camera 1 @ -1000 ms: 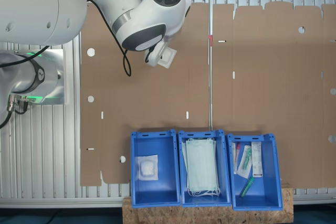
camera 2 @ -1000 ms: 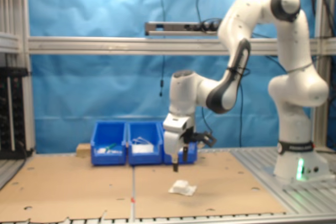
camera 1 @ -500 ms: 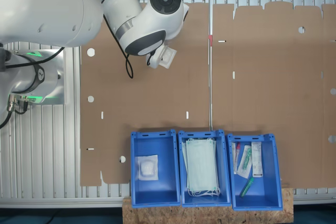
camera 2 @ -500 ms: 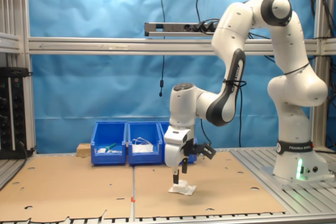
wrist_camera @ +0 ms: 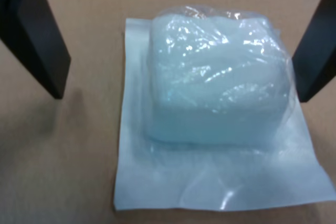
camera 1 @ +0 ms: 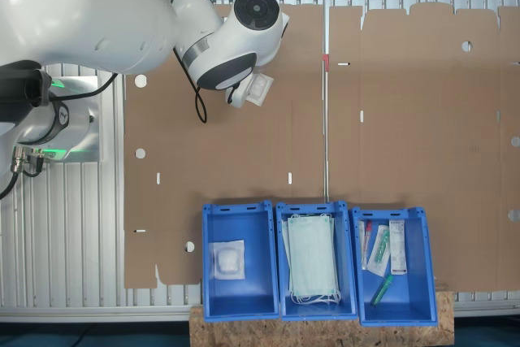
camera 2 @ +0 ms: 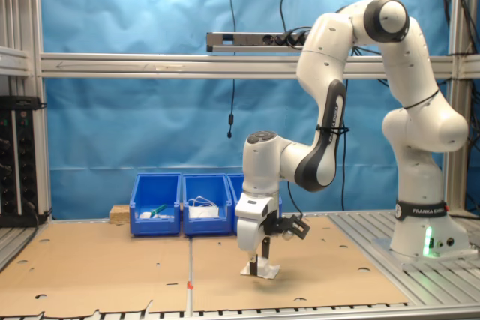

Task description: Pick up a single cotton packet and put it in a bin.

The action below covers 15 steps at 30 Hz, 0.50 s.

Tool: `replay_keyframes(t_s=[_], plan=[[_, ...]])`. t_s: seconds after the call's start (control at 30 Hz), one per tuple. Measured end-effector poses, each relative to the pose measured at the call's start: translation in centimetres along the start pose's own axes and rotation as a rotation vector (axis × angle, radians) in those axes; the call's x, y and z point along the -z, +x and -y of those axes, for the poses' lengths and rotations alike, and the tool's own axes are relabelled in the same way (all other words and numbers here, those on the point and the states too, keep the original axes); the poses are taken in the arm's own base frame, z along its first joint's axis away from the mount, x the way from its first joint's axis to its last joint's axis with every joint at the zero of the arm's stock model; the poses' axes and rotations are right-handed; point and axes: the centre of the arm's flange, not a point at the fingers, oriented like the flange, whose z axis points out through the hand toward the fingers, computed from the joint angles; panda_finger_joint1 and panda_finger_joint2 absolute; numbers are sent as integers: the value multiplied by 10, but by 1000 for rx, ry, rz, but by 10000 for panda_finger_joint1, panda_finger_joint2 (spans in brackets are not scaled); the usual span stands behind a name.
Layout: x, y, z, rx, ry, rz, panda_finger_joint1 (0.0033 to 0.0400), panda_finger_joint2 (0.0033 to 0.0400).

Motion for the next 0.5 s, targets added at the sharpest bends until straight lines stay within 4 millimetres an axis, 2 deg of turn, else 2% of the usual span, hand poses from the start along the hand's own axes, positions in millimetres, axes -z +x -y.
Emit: replay_keyframes(t_s=[0.5], plan=[[-14,-4,3,-9,13,-2,400,400]])
